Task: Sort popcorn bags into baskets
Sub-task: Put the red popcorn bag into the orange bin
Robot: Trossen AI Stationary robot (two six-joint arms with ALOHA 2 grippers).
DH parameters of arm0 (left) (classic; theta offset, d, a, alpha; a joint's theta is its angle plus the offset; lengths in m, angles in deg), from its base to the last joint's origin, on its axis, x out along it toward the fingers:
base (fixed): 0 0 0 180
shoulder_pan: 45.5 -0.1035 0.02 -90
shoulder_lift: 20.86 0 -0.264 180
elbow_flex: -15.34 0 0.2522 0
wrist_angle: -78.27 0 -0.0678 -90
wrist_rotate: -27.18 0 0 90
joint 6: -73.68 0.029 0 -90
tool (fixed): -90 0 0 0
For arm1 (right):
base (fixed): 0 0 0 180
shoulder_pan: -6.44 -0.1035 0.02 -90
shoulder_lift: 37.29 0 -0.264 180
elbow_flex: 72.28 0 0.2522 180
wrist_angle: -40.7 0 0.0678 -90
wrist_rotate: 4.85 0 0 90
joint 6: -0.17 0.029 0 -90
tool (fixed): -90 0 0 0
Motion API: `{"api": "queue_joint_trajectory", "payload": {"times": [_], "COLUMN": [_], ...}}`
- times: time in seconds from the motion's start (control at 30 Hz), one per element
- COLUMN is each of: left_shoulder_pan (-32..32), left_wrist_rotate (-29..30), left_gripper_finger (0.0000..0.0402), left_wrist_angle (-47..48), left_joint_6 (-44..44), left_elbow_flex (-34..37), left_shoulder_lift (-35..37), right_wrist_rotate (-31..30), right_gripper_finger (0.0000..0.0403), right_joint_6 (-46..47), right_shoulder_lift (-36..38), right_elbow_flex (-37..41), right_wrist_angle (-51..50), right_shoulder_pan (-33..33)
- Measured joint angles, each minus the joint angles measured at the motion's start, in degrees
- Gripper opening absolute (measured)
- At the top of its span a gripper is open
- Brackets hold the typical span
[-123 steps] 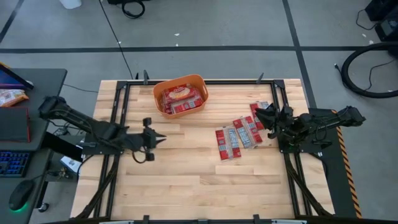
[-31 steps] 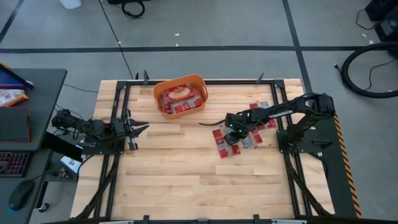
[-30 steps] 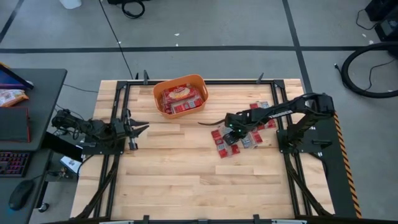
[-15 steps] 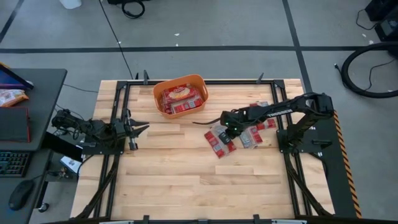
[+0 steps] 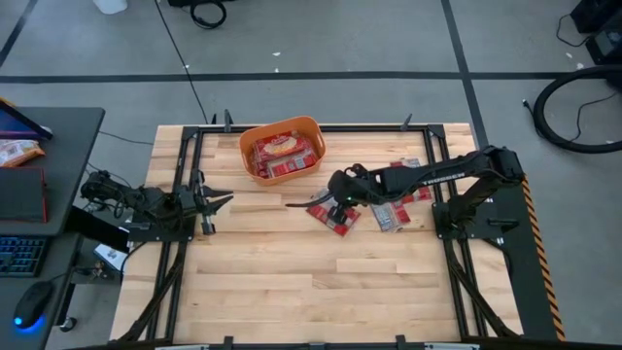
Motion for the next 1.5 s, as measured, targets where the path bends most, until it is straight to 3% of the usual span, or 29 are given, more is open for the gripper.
{"api": "queue_joint_trajectory", "payload": {"times": [0.13,0.23,0.57,0.73,1.0,1.17,1.5], "left_shoulder_pan": [0.0,0.0,0.0,0.0,0.0,0.0,0.0], "left_wrist_rotate": [0.0,0.01,0.01,0.01,0.01,0.01,0.01], "left_gripper_finger": [0.005,0.005,0.005,0.005,0.005,0.005,0.005], "left_wrist_angle": [0.0,0.0,-0.02,0.33,1.14,1.18,1.21], "left_joint_6": [-0.17,-0.17,-0.13,-0.15,-0.11,-0.09,-0.07], "left_elbow_flex": [0.0,0.0,0.0,0.0,-0.01,0.0,0.0], "left_shoulder_lift": [0.0,0.0,0.0,0.0,0.0,0.0,0.0], "right_wrist_rotate": [6.9,7.74,3.23,2.9,-5.66,-6.16,-6.9], "right_gripper_finger": [0.0007,0.0027,0.0078,0.0133,0.0221,0.0224,0.0186], "right_joint_6": [2.47,2.43,-2.25,-5.68,-6.53,-6.44,-5.84], "right_shoulder_lift": [0.0,-0.28,-12.9,-20.15,-25.22,-25.4,-25.23], "right_elbow_flex": [-0.42,1.33,-1.35,-5.19,-9.03,-8.85,-6.15], "right_wrist_angle": [-0.07,1.62,4.73,3.08,-1.25,-1.25,-1.4], "right_shoulder_pan": [0.61,0.3,-5.95,-7.1,-7.51,-7.63,-8.06]}}
